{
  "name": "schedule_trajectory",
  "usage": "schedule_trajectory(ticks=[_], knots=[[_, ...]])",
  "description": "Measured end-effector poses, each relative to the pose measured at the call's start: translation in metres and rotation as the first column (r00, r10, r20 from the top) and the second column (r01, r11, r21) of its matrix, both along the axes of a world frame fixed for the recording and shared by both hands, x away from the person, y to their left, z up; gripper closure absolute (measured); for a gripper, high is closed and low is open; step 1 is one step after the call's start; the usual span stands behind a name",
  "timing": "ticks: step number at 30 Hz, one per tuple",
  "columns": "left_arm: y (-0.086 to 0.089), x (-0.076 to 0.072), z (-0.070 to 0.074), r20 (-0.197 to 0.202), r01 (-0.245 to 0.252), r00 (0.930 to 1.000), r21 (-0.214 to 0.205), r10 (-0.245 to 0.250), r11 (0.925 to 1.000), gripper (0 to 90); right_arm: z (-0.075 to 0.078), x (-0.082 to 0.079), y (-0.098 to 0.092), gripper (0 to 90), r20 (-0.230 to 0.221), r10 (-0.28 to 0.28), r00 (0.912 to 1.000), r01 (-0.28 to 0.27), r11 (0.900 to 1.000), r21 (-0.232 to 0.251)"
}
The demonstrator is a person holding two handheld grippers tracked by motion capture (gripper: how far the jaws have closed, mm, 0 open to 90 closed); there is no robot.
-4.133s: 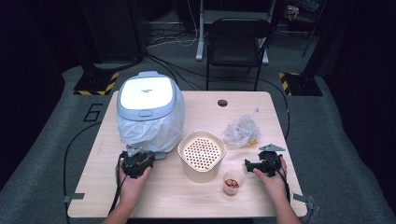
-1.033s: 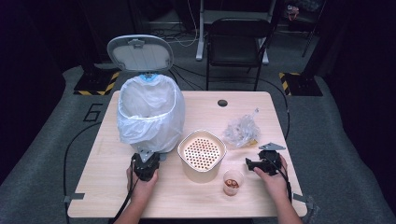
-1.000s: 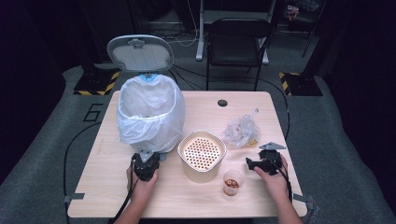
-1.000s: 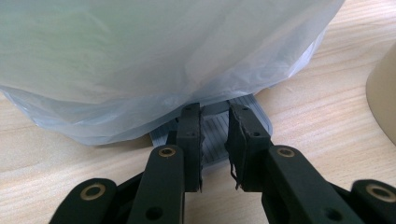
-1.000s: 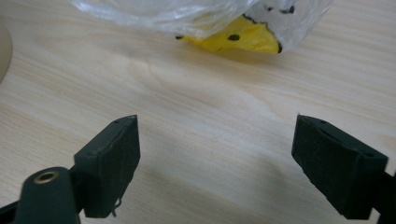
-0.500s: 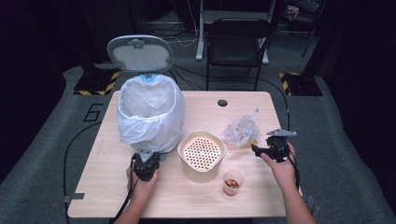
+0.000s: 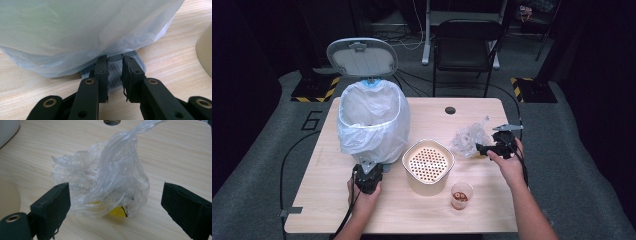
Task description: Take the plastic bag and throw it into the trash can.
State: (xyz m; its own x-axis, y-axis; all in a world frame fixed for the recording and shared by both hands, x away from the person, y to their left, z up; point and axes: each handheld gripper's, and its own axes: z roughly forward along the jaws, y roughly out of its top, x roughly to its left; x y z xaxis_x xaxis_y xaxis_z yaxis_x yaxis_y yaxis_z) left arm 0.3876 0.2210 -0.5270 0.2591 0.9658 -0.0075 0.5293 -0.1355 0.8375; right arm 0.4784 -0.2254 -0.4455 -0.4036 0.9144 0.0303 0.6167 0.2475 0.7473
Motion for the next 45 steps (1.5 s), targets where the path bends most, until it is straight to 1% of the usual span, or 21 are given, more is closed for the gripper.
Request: schedule_trajectory(ticks=[4,5,7,9,14,16,17,18,19,20,22,24,25,28,30,36,37,40,42,44,45], knots=[[0.001,0.0,0.001,-0.007,0.009,0.9999,0.011,-0.009,0.9999,74.9,0.0,0.006,0.003,7.6,0.009,0.014,0.9999,-0.014,0.9999,-0.008],[0.001,0.0,0.0,-0.004,0.005,1.0,0.008,-0.005,1.0,74.9,0.0,0.01,0.006,7.1,-0.003,0.008,1.0,-0.008,1.0,0.002],[0.0,0.0,0.0,0.001,0.0,1.0,-0.001,0.0,1.0,74.9,0.0,0.013,0.006,6.6,-0.003,0.008,1.0,-0.008,0.9999,-0.013],[0.0,0.0,0.0,0.0,0.0,1.0,0.001,0.0,1.0,74.9,0.0,0.017,0.008,6.6,-0.007,0.004,1.0,-0.004,1.0,0.001],[0.001,0.0,0.0,-0.005,0.005,1.0,0.009,-0.005,0.9999,74.9,-0.002,0.026,0.01,6.3,-0.001,0.003,1.0,-0.003,1.0,-0.002],[0.001,0.0,0.001,-0.007,0.01,0.9999,0.02,-0.01,0.9998,74.9,-0.001,0.029,0.013,6.3,-0.014,-0.011,0.9998,0.011,0.9999,-0.001],[0.0,0.0,0.0,0.001,0.001,1.0,0.002,-0.001,1.0,74.9,-0.002,0.032,0.013,6.3,-0.012,-0.007,0.9999,0.007,0.9999,-0.007],[0.001,0.0,0.001,-0.007,0.009,0.9999,0.011,-0.009,0.9999,74.9,-0.001,0.033,0.015,6.3,-0.015,-0.016,0.9998,0.017,0.9999,0.003],[0.001,0.0,0.0,-0.004,0.005,1.0,0.006,-0.005,1.0,74.9,-0.002,0.035,0.014,6.4,-0.016,-0.016,0.9997,0.016,0.9999,-0.003],[0.001,0.0,0.0,-0.004,0.005,1.0,0.006,-0.005,1.0,74.9,-0.002,0.037,0.015,6.6,-0.02,-0.022,0.9996,0.022,0.9997,0.008],[0.001,0.0,0.001,-0.01,0.012,0.9999,0.018,-0.011,0.9998,74.9,-0.004,0.041,0.014,6.6,-0.017,-0.007,0.9998,0.007,1.0,-0.002],[0.001,0.0,0.0,-0.007,0.008,0.9999,0.011,-0.008,0.9999,74.9,-0.007,0.043,0.016,6.9,-0.036,-0.031,0.9989,0.031,0.9995,0.0],[0.001,0.0,0.001,-0.009,0.009,0.9999,0.014,-0.009,0.9999,74.9,-0.009,0.045,0.016,8.4,-0.033,-0.028,0.9991,0.028,0.9996,-0.002],[0.001,0.0,0.001,-0.008,0.01,0.9999,0.015,-0.01,0.9998,74.9,-0.015,0.048,0.016,13.9,-0.052,-0.034,0.9981,0.033,0.9994,-0.01],[0.001,0.0,0.001,-0.009,0.01,0.9999,0.014,-0.01,0.9998,74.9,-0.02,0.05,0.017,13.9,-0.061,-0.041,0.9973,0.039,0.9987,-0.033],[0.001,0.0,0.001,-0.009,0.008,0.9999,0.012,-0.008,0.9999,74.9,-0.031,0.054,0.017,15.6,-0.09,-0.051,0.9946,0.047,0.9979,-0.045],[0.001,0.0,0.001,-0.008,0.008,0.9999,0.01,-0.008,0.9999,74.9,-0.032,0.054,0.018,17.6,-0.104,-0.063,0.9926,0.059,0.9974,-0.042],[0.001,0.0,0.001,-0.01,0.01,0.9999,0.012,-0.01,0.9999,74.9,-0.036,0.055,0.017,24.5,-0.109,-0.062,0.9922,0.057,0.9972,-0.049],[0.001,0.0,0.0,-0.008,0.008,0.9999,0.007,-0.008,0.9999,74.9,-0.038,0.055,0.016,31.2,-0.105,-0.058,0.9927,0.052,0.9969,-0.059],[0.002,-0.001,0.001,-0.014,0.014,0.9998,0.014,-0.014,0.9998,74.9,-0.039,0.054,0.016,38.4,-0.111,-0.052,0.9925,0.047,0.9977,-0.05],[0.002,-0.001,0.001,-0.014,0.014,0.9998,0.014,-0.014,0.9998,74.9,-0.039,0.054,0.016,38.4,-0.111,-0.052,0.9925,0.047,0.9977,-0.05]])
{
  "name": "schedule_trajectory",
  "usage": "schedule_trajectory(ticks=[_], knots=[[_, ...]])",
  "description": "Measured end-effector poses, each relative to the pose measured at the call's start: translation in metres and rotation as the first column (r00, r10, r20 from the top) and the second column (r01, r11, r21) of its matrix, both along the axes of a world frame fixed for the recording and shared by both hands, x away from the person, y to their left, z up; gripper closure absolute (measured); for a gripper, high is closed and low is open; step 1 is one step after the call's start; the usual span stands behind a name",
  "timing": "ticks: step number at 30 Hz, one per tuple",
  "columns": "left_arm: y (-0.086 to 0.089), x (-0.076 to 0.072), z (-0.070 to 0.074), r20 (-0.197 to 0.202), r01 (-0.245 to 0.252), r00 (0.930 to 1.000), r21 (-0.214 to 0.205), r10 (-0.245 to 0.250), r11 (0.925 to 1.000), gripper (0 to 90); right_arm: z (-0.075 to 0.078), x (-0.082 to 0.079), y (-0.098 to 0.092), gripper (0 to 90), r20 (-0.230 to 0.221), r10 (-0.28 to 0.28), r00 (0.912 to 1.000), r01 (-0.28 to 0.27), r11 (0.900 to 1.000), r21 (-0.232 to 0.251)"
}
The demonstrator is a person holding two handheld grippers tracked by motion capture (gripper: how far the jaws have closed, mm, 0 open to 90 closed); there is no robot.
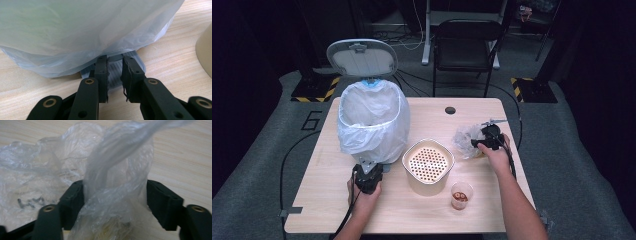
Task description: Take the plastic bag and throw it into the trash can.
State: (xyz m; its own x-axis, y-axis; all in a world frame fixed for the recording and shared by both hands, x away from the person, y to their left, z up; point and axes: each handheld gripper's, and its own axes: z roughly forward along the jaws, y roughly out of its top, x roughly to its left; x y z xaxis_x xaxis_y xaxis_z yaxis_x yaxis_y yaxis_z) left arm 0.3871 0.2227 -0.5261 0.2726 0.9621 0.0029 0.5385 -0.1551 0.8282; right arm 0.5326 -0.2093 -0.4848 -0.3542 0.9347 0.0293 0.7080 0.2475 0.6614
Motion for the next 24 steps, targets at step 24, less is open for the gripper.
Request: schedule_trajectory(ticks=[24], knots=[[-0.001,0.0,0.0,0.016,-0.009,0.9998,0.0,0.009,1.0,75.1,0.021,-0.009,0.002,77.2,-0.036,0.063,0.9973,-0.061,0.9969,0.05]])
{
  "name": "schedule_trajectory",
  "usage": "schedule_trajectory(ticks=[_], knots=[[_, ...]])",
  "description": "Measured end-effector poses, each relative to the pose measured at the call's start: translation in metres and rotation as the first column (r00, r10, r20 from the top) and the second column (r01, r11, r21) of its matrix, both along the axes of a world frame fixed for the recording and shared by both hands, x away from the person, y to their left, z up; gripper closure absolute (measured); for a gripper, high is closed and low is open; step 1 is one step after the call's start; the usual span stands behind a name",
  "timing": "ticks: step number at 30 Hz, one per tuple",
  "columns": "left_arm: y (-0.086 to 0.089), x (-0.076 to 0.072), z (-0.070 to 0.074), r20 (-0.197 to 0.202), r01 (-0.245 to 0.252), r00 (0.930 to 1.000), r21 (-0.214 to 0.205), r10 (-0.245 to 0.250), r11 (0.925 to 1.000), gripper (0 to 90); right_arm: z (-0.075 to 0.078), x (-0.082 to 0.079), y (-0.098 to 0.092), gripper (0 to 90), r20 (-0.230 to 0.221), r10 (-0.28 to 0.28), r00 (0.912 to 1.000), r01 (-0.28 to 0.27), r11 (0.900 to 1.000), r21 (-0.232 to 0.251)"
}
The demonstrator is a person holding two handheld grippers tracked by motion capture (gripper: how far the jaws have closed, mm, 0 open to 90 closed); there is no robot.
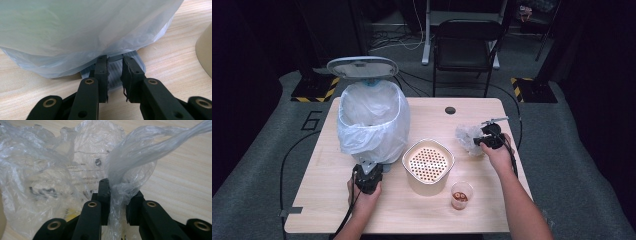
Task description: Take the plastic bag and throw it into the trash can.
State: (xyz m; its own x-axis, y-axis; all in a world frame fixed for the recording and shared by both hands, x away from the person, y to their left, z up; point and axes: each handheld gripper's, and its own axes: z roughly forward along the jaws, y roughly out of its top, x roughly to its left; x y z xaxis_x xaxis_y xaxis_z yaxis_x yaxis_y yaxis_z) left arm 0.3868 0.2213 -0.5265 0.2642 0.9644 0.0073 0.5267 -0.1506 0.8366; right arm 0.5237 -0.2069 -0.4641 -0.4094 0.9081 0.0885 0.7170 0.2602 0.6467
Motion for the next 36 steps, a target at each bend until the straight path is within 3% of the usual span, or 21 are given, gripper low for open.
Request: schedule_trajectory(ticks=[12,18,22,32,36], knots=[[0.0,0.0,0.0,-0.005,0.003,1.0,0.0,-0.003,1.0,75.1,0.038,-0.007,-0.003,76.5,0.039,0.018,0.9991,-0.019,0.9995,0.025],[0.001,0.0,0.001,-0.004,0.003,1.0,0.006,-0.003,1.0,75.1,0.062,-0.011,0.0,76.4,0.081,0.065,0.9946,-0.069,0.9966,0.044],[0.002,0.0,0.001,-0.011,0.004,0.9999,-0.022,-0.004,0.9997,75.2,0.077,-0.015,0.005,76.4,0.096,0.086,0.9917,-0.091,0.9944,0.054],[-0.002,-0.001,0.001,-0.012,0.007,0.9999,0.026,-0.006,0.9997,75.1,0.106,-0.024,0.017,76.2,0.127,0.133,0.9829,-0.144,0.9866,0.077],[-0.003,-0.001,0.0,0.006,-0.006,1.0,0.03,0.006,0.9995,75.2,0.114,-0.026,0.021,76.1,0.14,0.158,0.9773,-0.17,0.9829,0.072]])
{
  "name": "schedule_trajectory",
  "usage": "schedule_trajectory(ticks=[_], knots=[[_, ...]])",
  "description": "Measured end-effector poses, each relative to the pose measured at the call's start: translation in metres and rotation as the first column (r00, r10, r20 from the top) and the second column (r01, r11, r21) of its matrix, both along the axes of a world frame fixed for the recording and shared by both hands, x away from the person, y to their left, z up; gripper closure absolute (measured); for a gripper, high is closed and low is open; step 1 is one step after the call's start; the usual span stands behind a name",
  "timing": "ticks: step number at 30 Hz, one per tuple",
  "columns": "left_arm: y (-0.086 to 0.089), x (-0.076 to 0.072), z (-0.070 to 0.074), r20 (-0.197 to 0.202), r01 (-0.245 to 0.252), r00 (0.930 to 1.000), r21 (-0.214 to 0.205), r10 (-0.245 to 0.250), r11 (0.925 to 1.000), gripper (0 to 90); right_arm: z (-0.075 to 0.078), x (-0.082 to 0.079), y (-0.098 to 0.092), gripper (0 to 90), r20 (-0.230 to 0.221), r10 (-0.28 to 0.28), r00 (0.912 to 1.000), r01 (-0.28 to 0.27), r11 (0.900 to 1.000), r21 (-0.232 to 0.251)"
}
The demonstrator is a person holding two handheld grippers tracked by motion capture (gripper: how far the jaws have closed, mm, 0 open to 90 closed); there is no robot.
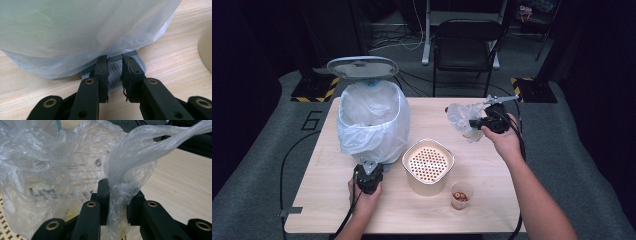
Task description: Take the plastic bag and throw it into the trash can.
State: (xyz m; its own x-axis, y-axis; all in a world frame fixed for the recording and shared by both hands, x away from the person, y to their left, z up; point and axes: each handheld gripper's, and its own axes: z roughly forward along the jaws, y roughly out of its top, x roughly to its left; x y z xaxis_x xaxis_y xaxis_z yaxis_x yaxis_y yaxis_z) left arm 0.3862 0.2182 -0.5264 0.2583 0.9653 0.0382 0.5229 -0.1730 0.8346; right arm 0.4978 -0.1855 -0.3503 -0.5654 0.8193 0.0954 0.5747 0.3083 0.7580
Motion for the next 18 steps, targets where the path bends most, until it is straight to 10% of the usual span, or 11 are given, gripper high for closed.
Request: schedule_trajectory(ticks=[18], knots=[[0.0,0.0,0.0,-0.003,0.013,0.9999,-0.007,-0.013,0.9999,77.8,0.045,-0.007,0.024,75.4,0.045,0.083,0.9955,-0.085,0.9953,0.045]])
